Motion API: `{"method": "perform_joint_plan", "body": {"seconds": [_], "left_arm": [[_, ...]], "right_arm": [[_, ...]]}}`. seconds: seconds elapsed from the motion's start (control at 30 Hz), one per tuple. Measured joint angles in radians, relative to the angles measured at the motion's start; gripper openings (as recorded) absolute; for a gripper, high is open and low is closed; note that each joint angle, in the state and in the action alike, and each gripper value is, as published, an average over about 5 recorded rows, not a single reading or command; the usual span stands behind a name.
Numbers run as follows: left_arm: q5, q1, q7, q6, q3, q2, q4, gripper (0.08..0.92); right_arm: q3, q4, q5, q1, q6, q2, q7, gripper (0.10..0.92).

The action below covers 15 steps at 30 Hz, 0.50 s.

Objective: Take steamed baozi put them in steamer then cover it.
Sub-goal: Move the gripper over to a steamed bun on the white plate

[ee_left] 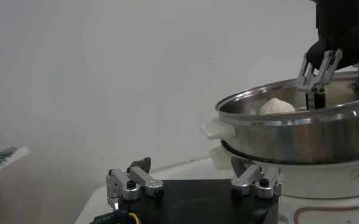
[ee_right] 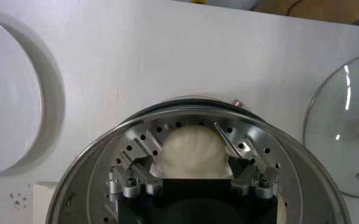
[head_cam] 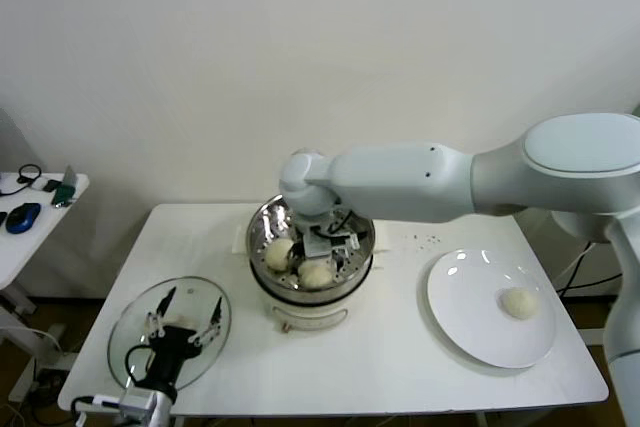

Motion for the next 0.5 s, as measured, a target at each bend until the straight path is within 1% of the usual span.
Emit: {"method": "perform_joint_plan", "body": {"seconds": [0.27, 0.5], "left_arm": [[-0.002, -0.001, -0.001, -0.001, -0.001, 0.000, 0.004, 0.823], [-0.002, -0.001, -0.001, -0.005, 0.001, 0.004, 0.011, 0.823]], "right_arm": [[0.022, 0.020, 0.006, 0.032, -0.013, -0.040, -0.003, 0.823], [0.019, 0.053, 0.059, 0.098, -0.063, -0.134, 0.011, 0.823]]}}
